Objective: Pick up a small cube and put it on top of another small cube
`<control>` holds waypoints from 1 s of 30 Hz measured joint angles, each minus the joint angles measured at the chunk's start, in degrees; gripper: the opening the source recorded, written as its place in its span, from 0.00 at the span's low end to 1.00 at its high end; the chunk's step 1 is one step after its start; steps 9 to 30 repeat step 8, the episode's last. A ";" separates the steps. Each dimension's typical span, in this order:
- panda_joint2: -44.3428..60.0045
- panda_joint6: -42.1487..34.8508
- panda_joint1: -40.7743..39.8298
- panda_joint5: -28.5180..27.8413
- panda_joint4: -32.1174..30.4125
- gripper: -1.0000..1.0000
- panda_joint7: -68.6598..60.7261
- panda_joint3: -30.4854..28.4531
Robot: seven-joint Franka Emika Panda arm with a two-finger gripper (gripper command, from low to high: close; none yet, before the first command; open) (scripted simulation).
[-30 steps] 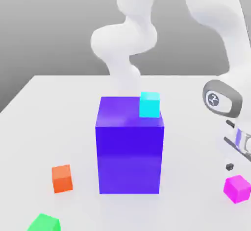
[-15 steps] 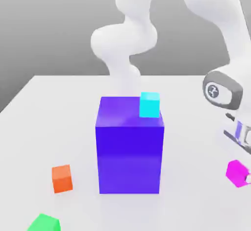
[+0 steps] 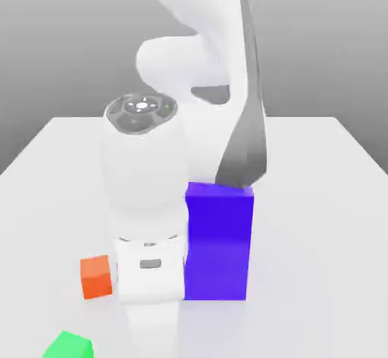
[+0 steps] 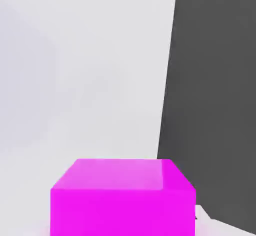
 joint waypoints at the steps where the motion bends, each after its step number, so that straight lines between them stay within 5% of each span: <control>1: 1.20 0.43 -2.12 0.92 0.81 0.00 -2.51 -0.46; 4: 7.09 4.96 -5.88 4.06 2.07 0.00 -6.74 0.86; 5: 8.15 5.85 -6.36 4.58 2.20 1.00 -7.25 1.22; 30: 8.15 5.85 -6.36 4.58 2.20 1.00 -7.25 1.22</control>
